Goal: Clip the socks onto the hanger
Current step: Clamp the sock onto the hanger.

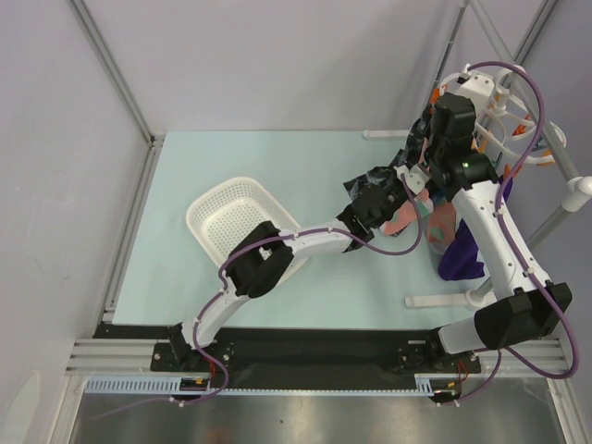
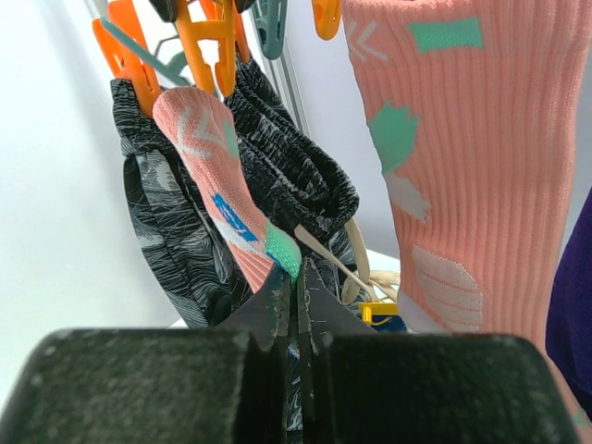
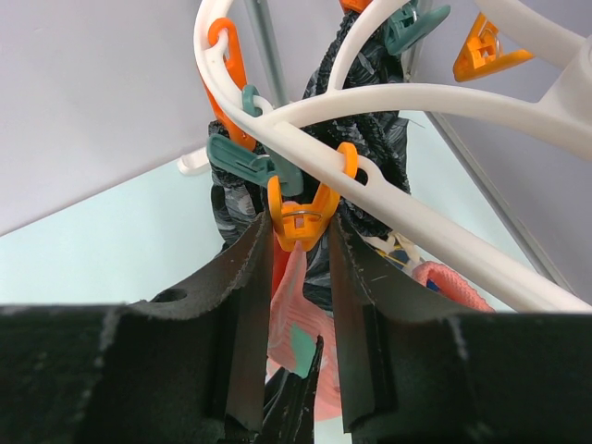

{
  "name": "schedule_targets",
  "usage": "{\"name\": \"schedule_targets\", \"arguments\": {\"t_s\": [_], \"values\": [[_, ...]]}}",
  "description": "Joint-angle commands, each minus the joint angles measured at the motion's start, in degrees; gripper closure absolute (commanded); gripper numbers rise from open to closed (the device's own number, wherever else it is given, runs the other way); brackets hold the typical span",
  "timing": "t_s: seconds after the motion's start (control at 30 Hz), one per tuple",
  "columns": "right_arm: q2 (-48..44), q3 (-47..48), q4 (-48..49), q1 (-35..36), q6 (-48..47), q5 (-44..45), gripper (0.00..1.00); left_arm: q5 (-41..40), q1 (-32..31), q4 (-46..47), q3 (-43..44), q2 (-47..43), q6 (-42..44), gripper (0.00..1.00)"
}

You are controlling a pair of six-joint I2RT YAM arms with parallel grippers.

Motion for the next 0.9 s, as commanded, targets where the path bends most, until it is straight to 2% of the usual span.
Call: {"name": "schedule_targets", "arguments": {"t_s": [0.0,0.43,0.67,0.87], "values": [[-0.7,-0.6,-0.8,1.3,-0.4,-2.1,1.0,1.2,-0.2,1.8,2.5,-2.0,0.1,1.0],[-0.7,-0.9,-0.8,1.6,-0.7,-1.9,1.0,1.3,-0.5,1.8,2.6,-3.7,0.3,1.0],[-0.7,-1.0,-0.5,1.7,-0.7,-1.7,1.0,0.3,-0.6,3.3,-0.5,-8.0,-1.6,1.0],[-0.8,-1.1,-0.6,1.7,-0.4,-2.0,1.0,1.2,-0.7,-1.0,3.7,-6.4,-2.9,1.0]]}}
